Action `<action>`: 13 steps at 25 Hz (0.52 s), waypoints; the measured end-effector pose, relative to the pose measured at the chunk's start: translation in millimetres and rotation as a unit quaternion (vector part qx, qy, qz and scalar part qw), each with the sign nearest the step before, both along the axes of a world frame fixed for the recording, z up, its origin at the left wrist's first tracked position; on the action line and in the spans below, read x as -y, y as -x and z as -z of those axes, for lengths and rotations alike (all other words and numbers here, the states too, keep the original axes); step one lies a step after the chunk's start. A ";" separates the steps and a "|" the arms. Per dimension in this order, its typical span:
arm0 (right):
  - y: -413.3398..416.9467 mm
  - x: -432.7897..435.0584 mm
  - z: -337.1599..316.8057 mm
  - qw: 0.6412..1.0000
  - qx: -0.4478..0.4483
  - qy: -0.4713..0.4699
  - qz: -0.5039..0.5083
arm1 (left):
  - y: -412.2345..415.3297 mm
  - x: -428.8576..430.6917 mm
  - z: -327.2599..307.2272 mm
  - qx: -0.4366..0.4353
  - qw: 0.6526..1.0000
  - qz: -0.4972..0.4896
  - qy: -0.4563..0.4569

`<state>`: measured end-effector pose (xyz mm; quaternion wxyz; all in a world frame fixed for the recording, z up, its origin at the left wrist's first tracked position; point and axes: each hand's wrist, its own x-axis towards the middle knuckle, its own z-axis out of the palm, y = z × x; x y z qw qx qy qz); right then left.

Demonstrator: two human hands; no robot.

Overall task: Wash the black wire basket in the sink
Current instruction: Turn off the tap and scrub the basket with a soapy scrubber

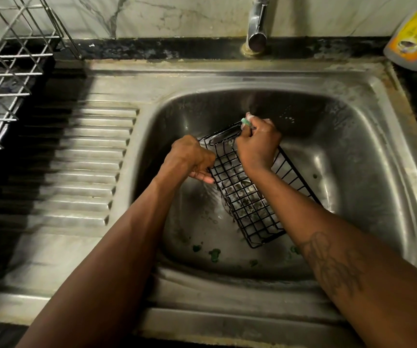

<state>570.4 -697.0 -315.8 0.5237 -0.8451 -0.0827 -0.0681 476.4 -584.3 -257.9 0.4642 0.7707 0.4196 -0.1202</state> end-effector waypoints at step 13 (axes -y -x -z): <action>25.0 -8.5 5.6 0.979 0.016 0.051 -0.195 | 3.8 4.0 -13.4 0.036 0.958 0.110 -0.261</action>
